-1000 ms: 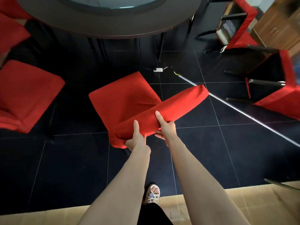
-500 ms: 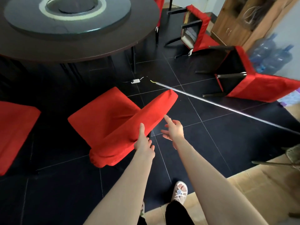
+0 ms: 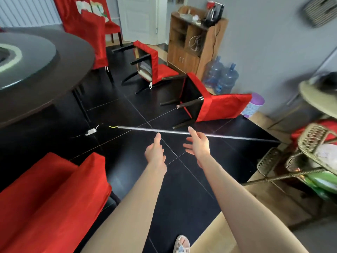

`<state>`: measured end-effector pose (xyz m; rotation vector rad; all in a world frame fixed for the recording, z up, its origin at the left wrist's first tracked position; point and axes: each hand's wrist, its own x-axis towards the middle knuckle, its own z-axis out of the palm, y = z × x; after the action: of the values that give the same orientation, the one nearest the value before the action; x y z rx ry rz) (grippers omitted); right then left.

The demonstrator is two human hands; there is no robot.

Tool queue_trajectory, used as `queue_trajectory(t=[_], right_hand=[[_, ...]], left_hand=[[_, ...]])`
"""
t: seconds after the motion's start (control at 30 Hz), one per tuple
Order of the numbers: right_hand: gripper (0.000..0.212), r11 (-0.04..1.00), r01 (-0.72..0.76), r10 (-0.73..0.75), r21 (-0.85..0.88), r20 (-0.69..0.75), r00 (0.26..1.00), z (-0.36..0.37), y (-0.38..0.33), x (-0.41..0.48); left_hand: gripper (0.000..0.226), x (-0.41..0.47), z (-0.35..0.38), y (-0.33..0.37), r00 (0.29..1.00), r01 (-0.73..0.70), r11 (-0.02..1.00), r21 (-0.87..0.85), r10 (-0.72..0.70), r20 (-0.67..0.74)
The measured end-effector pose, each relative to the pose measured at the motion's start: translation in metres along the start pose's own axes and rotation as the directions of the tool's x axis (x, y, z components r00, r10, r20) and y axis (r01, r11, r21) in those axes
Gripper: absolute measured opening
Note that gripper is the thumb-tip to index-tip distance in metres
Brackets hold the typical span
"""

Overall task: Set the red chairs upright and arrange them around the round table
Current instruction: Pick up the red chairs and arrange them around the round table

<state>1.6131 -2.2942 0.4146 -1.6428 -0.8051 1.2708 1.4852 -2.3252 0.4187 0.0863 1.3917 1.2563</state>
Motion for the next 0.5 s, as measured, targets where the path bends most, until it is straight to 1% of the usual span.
queue_trajectory(t=[0.07, 0.1, 0.23, 0.33, 0.5], right_hand=[[0.050, 1.000, 0.020, -0.020, 0.019, -0.028, 0.999, -0.037, -0.019, 0.030], [0.048, 1.000, 0.025, -0.024, 0.018, -0.038, 0.999, -0.047, -0.025, 0.037], [0.044, 0.995, 0.072, -0.065, 0.062, -0.113, 0.991, -0.110, -0.060, 0.088], [0.046, 0.993, 0.088, -0.075, 0.076, -0.162, 0.984, -0.144, -0.078, 0.118], [0.045, 0.987, 0.117, -0.092, 0.112, -0.210, 0.973, -0.177, -0.103, 0.171]], left_hand=[[0.028, 0.002, 0.052, -0.004, 0.999, -0.028, 0.999, 0.019, 0.027, 0.035], [0.028, 0.004, 0.064, -0.005, 0.998, -0.040, 0.999, 0.016, 0.039, 0.043], [0.029, 0.006, 0.154, -0.010, 0.988, -0.091, 0.993, 0.076, 0.081, 0.131], [0.028, 0.009, 0.208, -0.014, 0.972, -0.125, 0.983, 0.132, 0.095, 0.213], [0.026, 0.031, 0.278, -0.015, 0.956, -0.158, 0.971, 0.179, 0.105, 0.273]])
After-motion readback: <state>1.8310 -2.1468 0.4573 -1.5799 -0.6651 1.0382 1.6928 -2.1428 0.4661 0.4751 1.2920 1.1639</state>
